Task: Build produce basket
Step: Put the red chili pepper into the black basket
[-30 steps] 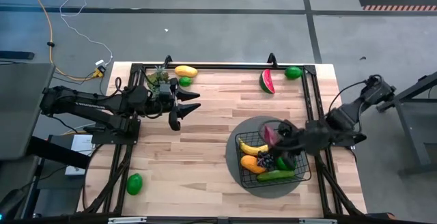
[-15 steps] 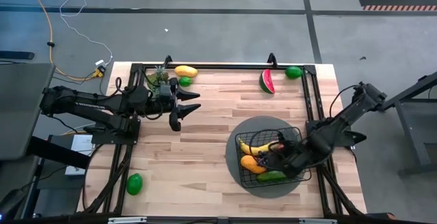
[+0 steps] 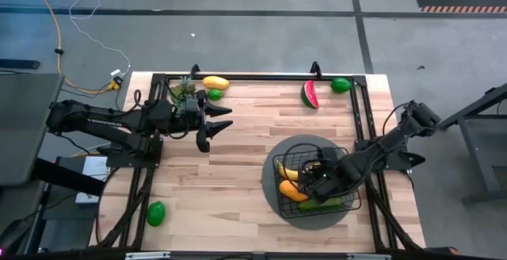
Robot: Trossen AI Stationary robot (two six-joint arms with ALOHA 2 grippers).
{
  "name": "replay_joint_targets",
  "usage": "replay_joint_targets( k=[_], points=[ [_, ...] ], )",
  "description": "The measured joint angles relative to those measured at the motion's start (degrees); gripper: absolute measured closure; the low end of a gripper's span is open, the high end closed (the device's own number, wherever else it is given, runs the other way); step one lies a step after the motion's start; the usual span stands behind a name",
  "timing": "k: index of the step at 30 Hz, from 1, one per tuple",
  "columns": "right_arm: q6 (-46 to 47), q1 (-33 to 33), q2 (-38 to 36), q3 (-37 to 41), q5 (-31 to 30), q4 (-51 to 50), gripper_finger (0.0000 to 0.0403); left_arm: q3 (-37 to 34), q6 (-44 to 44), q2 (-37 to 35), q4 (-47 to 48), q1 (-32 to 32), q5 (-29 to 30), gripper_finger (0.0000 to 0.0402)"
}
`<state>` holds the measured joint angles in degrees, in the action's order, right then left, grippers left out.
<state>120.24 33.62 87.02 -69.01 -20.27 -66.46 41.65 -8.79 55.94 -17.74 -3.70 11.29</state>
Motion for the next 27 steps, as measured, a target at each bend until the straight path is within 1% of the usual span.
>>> replay_joint_targets(
  k=[3,8,12,27],
  points=[
    [2.4,-1.3,1.4,0.0,-0.7,0.1,0.0403,0.0,0.0,0.0,0.0,0.0,0.0,0.0223],
    [2.8,-3.5,4.0,0.0,2.4,0.3,0.0403,0.0,0.0,0.0,0.1,0.0,0.0,0.0223],
    [2.8,-4.1,5.2,0.1,2.7,1.0,0.0403,0.0,0.0,0.0,0.1,0.0,0.0,0.0223],
    [2.3,-4.1,5.6,0.1,2.7,0.9,0.0401,0.0,0.0,0.0,0.2,0.0,0.0,0.0223]
  ],
)
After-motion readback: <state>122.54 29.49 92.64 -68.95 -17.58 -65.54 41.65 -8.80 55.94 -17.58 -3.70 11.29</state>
